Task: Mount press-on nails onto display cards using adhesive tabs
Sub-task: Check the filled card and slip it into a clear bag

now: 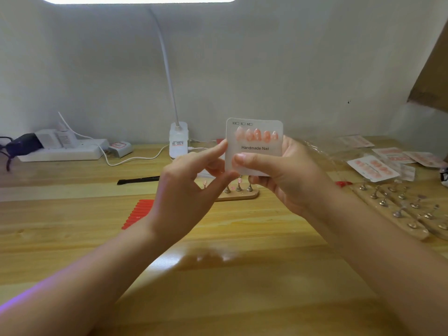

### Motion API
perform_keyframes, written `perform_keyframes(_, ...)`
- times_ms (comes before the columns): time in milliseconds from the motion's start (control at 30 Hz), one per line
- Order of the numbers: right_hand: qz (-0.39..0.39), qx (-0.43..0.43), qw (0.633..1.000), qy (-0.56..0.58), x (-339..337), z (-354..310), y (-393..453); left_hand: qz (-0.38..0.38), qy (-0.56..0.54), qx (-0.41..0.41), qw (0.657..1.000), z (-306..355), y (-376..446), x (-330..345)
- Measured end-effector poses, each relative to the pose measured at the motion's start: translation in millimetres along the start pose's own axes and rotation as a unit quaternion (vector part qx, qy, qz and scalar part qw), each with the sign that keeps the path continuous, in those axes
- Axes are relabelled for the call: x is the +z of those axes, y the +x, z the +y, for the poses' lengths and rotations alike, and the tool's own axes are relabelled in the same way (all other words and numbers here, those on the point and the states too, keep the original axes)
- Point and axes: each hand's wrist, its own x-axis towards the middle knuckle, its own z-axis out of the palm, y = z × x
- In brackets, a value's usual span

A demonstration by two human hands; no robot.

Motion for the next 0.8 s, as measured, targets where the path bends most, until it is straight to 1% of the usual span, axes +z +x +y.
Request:
perform_keyframes(167, 0.033, -0.008, 0.999, -0.019, 1, 5, 0, -0.003, -0.028, -0.026, 0.999, -3, -3, 4)
perform_keyframes(267, 0.026, 0.004, 1.0, -0.007, 0, 5, 0, 0.001, -0.043, -0.037, 0.998, -4, -3, 5)
perform_keyframes(367, -0.011, 0.018, 1.0, 0.016, -2, 2, 1, 0.003, -0.045, -0.045, 0.998, -6, -3, 5)
perform_keyframes(433, -0.026, 0.019, 0.999, 0.009, -3, 2, 1, 0.005, -0.047, -0.047, 0.998, -7, -3, 5)
perform_keyframes(633, 0.004, 0.001, 1.0, -0.028, -5, 9, 2, -0.017, -0.042, -0.041, 0.998, -3, -5, 6)
perform_keyframes(733, 0.019, -0.001, 0.998, -0.055, -7, 12, 4, -0.043, -0.008, -0.058, 0.997, 1, -5, 1)
perform_keyframes(800, 0.023, 0.009, 0.997, -0.072, -7, 15, 5, -0.061, 0.071, -0.061, 0.994, 3, -2, -2)
